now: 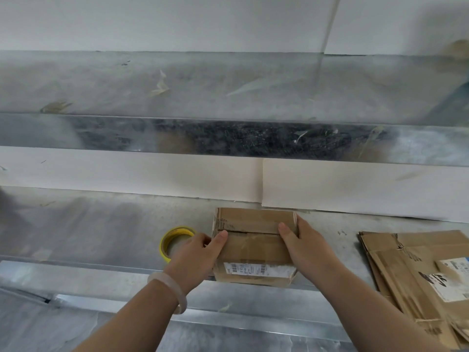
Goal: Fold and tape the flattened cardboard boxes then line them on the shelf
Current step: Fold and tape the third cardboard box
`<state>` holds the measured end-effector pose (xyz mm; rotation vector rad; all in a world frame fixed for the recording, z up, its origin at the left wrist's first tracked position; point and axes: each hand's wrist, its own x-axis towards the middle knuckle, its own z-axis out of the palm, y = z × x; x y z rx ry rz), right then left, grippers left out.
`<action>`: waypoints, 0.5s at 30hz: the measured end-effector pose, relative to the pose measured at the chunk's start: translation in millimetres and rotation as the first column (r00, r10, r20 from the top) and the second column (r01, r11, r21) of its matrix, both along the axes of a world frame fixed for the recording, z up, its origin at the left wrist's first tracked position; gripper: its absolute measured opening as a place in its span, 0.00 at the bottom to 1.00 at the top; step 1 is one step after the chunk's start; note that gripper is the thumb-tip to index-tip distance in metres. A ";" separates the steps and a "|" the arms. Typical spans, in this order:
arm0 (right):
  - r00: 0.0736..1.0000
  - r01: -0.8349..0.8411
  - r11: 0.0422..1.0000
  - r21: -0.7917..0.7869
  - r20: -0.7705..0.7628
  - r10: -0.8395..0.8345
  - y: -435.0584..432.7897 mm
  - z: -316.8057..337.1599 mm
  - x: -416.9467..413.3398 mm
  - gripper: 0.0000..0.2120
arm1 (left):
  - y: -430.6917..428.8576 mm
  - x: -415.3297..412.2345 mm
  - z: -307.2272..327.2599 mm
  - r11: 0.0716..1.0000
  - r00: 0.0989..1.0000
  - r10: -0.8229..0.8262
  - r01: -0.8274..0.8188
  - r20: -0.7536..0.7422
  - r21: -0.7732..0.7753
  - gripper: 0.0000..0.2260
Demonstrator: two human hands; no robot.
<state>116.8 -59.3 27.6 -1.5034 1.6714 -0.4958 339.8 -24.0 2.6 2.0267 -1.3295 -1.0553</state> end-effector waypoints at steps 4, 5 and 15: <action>0.998 -0.034 0.995 0.093 -0.052 0.039 -2.2 -1.6 -3.0 0.19 | 2.5 5.7 4.9 0.995 0.998 -0.067 0.068 -0.012 0.073 0.25; 0.997 -0.045 0.991 0.128 -0.052 0.052 0.0 -5.3 -2.6 0.19 | 5.3 7.3 2.4 0.988 0.994 -0.110 0.107 0.023 0.108 0.27; 0.997 -0.039 0.999 -0.032 -0.075 0.036 0.4 -37.5 4.4 0.31 | 0.6 -9.3 -22.1 0.961 0.977 -0.155 0.183 0.147 -0.205 0.23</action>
